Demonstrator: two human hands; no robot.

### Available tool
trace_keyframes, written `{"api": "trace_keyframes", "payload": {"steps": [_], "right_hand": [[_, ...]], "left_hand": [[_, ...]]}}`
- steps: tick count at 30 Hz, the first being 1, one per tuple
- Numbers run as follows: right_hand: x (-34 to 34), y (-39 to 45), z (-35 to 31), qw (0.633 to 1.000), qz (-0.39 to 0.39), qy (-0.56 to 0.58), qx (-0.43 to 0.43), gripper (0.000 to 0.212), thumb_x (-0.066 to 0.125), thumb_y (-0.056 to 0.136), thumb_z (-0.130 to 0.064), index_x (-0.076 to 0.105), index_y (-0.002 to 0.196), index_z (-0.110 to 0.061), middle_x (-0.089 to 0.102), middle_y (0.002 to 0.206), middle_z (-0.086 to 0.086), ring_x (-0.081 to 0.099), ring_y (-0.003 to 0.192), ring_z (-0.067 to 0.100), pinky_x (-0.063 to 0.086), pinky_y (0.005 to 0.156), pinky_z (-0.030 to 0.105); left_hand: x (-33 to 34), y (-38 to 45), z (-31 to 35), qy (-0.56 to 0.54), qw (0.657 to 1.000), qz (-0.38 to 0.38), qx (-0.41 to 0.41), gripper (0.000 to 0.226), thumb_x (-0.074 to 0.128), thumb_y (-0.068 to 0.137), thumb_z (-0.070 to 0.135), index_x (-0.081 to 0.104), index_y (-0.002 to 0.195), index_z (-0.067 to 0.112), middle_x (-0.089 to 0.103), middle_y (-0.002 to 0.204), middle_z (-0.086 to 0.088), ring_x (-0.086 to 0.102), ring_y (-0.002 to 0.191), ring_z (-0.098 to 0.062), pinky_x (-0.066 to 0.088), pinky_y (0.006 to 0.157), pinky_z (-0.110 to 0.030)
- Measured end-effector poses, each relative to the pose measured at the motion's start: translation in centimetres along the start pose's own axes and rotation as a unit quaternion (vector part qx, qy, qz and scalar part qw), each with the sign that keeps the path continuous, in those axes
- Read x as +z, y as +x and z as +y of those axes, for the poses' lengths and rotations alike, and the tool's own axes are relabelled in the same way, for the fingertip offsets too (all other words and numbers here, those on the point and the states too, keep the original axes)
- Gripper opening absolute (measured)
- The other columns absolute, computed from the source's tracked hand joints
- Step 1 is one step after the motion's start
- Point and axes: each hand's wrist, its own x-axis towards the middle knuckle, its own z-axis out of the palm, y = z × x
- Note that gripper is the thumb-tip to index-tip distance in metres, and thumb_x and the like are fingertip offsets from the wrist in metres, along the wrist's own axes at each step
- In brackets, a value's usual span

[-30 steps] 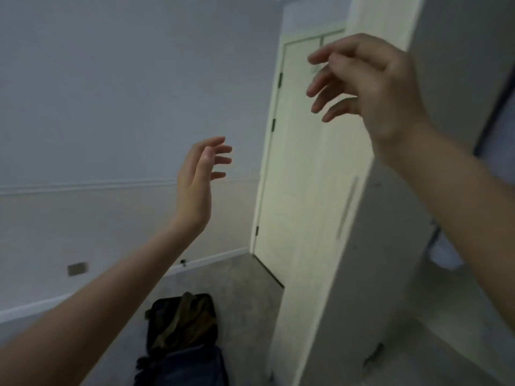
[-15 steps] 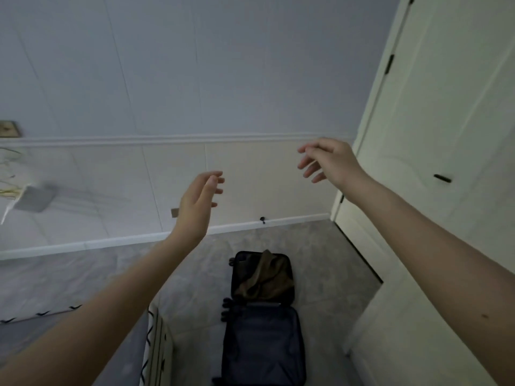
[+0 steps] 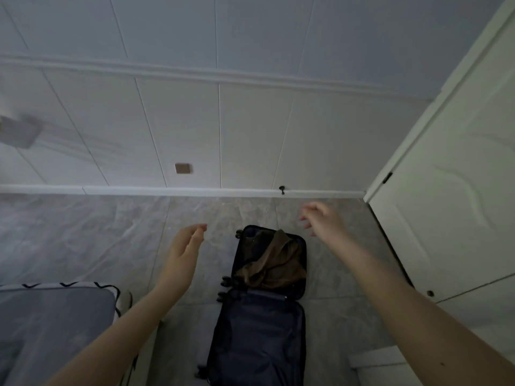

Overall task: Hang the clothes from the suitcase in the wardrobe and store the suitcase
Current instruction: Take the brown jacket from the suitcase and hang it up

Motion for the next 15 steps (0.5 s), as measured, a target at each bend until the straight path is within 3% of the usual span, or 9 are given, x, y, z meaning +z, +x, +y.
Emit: {"api": "trace_keyframes", "payload": {"steps": [4,8,11,15], "right_hand": [[5.3,6.9,8.3,0.997,-0.038,-0.044,0.056,0.018,0.047,0.095,-0.028,0.055,0.110,-0.022,0.059,0.107,0.000,0.058,0.095,0.015,0.043,0.076,0.026],[11.4,12.5,17.3,0.992,-0.047,-0.081,0.086,0.027,0.045,0.096,-0.028,0.054,0.119,-0.018,0.057,0.110,-0.001,0.056,0.102,0.016,0.043,0.084,0.027],[15.9,15.2,24.3,0.988,-0.056,-0.087,0.112,0.030,0.044,0.097,-0.026,0.052,0.124,-0.016,0.055,0.110,-0.002,0.053,0.101,0.014,0.041,0.083,0.025],[21.8,18.7,35.3,0.982,-0.073,-0.104,0.136,0.036,0.043,0.097,-0.028,0.047,0.130,-0.014,0.054,0.118,0.000,0.049,0.099,0.011,0.040,0.079,0.021]], "left_hand": [[1.9,4.5,-8.7,0.011,1.000,0.001,-0.025,0.041,0.038,0.087,0.050,0.057,0.115,0.027,0.057,0.113,0.013,0.054,0.110,-0.011,0.046,0.096,-0.042],[3.7,9.0,-18.4,0.024,0.999,-0.023,-0.028,0.043,0.037,0.077,0.064,0.058,0.106,0.042,0.058,0.114,0.018,0.055,0.109,-0.007,0.047,0.091,-0.035],[5.3,10.9,-26.5,0.031,0.998,-0.027,-0.043,0.039,0.037,0.074,0.067,0.060,0.101,0.050,0.062,0.109,0.020,0.057,0.104,-0.002,0.047,0.086,-0.032],[8.7,12.1,-38.3,0.031,0.997,-0.052,-0.048,0.054,0.038,0.071,0.072,0.061,0.107,0.038,0.063,0.110,0.018,0.058,0.104,-0.002,0.048,0.086,-0.030]]}}
